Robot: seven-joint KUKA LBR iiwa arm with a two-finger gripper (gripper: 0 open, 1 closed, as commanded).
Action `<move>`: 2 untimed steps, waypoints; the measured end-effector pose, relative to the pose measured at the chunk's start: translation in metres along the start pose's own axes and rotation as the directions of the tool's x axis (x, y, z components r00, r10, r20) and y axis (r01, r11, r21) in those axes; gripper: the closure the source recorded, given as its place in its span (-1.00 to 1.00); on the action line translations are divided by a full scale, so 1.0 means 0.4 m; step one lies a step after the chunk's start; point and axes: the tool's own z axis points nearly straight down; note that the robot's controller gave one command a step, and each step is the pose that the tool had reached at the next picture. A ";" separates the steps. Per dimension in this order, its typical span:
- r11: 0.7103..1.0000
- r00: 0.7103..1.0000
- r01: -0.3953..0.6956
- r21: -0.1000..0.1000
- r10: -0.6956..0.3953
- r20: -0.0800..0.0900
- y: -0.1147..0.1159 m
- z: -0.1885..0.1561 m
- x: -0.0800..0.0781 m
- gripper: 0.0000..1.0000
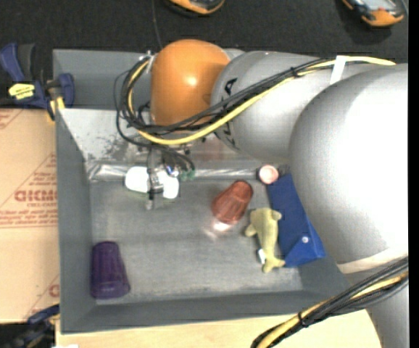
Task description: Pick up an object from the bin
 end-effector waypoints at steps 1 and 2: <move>0.996 0.996 -0.091 -0.001 0.091 0.009 0.045 -0.019 -0.007 -1.00; 0.982 0.982 0.191 0.001 -0.191 0.007 0.006 -0.005 0.002 -1.00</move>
Offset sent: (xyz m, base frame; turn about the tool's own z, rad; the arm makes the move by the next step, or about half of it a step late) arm -0.0024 -0.0236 -0.0099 0.2768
